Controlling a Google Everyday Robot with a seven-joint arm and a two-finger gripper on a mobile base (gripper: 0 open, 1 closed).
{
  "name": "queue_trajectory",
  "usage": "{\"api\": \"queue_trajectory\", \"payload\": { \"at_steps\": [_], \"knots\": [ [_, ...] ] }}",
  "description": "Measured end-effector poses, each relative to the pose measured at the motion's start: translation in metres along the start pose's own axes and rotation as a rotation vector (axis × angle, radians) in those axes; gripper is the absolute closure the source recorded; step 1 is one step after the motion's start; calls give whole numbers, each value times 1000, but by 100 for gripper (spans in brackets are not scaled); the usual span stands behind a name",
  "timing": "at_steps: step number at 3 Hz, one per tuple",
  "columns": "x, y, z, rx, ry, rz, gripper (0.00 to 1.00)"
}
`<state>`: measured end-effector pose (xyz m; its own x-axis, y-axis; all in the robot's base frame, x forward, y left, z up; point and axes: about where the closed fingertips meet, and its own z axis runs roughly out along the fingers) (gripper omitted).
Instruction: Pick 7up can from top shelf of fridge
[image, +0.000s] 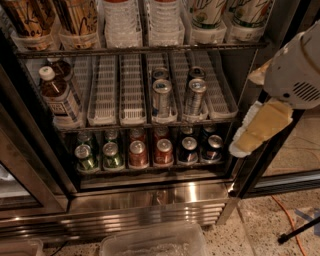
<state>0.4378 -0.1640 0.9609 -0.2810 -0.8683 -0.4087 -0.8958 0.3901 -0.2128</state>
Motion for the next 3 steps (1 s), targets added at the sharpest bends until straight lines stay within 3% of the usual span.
{"api": "queue_trajectory", "payload": {
  "at_steps": [1,3],
  "knots": [
    [-22,16,17,4,-157,75,0],
    [-20,71,68,49,-379,249,0]
  ]
}}
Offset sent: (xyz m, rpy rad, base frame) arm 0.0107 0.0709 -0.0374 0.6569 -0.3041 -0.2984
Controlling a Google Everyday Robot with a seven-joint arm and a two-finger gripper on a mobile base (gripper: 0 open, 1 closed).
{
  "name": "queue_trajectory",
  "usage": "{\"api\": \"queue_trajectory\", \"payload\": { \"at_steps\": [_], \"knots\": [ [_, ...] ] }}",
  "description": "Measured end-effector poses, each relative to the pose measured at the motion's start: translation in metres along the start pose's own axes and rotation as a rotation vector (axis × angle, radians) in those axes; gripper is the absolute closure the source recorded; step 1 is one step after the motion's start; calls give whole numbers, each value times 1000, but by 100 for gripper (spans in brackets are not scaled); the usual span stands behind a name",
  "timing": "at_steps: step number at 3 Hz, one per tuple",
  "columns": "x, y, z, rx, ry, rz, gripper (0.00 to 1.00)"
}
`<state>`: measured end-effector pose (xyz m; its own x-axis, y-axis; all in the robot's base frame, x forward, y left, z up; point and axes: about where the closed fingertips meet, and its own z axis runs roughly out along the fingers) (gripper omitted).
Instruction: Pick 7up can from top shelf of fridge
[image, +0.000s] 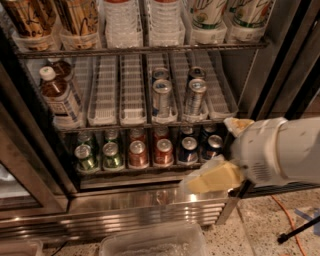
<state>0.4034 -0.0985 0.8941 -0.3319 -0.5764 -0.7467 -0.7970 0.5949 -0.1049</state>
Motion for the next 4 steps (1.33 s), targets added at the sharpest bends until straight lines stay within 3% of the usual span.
{"api": "queue_trajectory", "payload": {
  "at_steps": [1,2,3,4],
  "knots": [
    [2,-4,5,44,-56,48,0],
    [-1,-4,4,44,-59,48,0],
    [-3,-6,12,96,-99,61,0],
    [0,-1,30,189,-162,74,0]
  ]
}}
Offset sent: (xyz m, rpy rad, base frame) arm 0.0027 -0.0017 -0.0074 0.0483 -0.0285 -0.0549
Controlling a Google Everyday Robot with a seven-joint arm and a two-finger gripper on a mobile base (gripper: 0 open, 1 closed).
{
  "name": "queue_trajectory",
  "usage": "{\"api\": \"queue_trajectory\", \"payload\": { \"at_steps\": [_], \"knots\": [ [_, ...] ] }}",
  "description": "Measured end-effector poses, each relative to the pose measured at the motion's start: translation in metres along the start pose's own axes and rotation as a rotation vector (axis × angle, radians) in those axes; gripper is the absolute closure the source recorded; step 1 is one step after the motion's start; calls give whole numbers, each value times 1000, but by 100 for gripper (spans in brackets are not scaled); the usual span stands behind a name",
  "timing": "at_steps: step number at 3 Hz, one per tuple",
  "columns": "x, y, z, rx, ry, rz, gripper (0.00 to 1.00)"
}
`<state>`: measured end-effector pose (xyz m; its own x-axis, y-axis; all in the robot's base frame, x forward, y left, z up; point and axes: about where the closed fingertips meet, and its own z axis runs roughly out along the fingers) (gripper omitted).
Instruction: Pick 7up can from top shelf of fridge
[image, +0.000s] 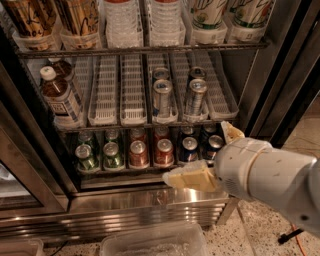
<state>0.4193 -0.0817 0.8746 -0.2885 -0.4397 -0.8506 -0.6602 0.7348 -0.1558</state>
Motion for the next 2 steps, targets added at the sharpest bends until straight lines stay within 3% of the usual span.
{"api": "queue_trajectory", "payload": {
  "at_steps": [2],
  "knots": [
    [-43,-47,0,249,-197,51,0]
  ]
}}
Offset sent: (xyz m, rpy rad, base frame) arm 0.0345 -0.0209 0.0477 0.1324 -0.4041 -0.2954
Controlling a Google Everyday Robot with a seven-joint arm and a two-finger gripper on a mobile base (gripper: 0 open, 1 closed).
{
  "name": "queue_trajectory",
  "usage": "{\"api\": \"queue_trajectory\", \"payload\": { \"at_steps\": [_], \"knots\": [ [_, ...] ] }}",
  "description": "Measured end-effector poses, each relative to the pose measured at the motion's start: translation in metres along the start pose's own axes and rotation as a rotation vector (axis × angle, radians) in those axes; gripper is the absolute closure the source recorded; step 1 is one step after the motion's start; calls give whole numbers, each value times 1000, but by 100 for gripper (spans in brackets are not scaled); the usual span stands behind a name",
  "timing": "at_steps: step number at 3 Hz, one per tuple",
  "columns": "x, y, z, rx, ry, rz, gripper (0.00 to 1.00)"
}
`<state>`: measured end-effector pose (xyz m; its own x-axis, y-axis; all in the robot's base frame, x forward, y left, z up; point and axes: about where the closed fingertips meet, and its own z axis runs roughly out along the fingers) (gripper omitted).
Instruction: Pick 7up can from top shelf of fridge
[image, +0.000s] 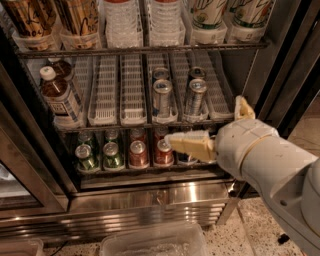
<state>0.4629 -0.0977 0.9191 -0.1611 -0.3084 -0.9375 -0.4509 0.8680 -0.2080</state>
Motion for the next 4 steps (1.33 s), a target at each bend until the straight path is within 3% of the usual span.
{"api": "queue_trajectory", "payload": {
  "at_steps": [1,2,4],
  "knots": [
    [-27,-7,-9,89,-78,-57,0],
    [-27,-7,-9,89,-78,-57,0],
    [-39,-30,-5,173,-126,-55,0]
  ]
}}
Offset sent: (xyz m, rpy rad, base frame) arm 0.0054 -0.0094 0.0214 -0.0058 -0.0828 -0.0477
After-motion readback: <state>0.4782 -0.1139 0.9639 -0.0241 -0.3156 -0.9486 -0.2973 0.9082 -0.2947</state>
